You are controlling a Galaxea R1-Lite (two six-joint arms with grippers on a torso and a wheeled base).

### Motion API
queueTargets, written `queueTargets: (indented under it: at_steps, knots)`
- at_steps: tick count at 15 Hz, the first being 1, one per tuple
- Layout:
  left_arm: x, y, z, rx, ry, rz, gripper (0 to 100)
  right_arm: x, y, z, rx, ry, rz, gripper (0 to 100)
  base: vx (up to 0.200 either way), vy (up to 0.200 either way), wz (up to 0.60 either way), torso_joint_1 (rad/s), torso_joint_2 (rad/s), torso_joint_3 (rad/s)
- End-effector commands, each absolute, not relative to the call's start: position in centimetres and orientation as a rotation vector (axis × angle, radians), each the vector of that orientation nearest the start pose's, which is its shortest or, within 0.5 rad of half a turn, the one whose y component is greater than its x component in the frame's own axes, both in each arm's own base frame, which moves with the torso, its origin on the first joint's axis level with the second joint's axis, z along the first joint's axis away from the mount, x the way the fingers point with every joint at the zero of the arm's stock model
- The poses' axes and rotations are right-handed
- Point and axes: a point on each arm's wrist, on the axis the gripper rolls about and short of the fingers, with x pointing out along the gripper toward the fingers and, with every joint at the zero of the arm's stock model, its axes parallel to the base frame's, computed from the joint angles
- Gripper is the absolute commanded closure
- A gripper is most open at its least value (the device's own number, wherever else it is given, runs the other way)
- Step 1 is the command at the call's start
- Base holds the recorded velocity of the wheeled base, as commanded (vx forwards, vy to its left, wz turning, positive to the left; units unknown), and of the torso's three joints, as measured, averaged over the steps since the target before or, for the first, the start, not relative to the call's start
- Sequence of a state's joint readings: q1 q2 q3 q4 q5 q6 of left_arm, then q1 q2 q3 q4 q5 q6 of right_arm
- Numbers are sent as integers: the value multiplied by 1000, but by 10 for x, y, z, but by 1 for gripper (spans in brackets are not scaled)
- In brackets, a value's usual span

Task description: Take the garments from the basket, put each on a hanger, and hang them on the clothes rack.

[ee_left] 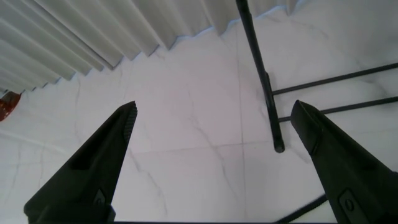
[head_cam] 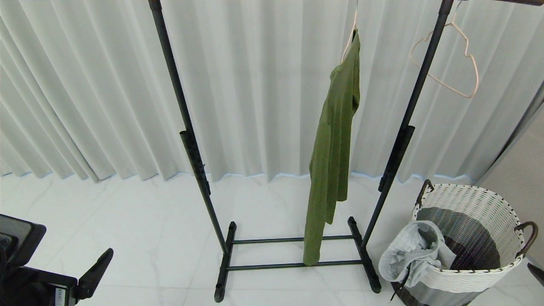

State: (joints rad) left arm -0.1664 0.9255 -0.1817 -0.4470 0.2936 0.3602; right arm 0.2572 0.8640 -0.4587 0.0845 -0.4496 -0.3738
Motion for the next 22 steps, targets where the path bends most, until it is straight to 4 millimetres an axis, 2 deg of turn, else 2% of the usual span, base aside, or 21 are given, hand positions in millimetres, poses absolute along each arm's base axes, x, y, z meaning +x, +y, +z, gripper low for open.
queueTargets:
  at_steps: [1, 7, 14, 20, 22]
  knots:
    - [96, -10, 146, 428, 315, 72, 0, 87, 13, 179, -541, 509, -100, 0, 0, 0, 0, -168, 466, 305]
    - [96, -10, 144, 434, 325, 68, 0, 86, 11, 175, -547, 525, -106, 0, 0, 0, 0, -99, 325, 220]
    - [96, -10, 146, 433, 316, 69, 0, 86, 11, 175, -547, 525, -105, 0, 0, -200, 0, -2, 21, 18]
    - [104, -11, 150, 433, 322, 68, 0, 87, 14, 174, -522, 521, 2, 0, 200, 0, 0, -1, 4, 6]
    - [108, -12, 151, 433, 329, 67, 0, 95, 16, 170, -524, 556, 20, 0, 200, 0, 0, 2, 0, 2]
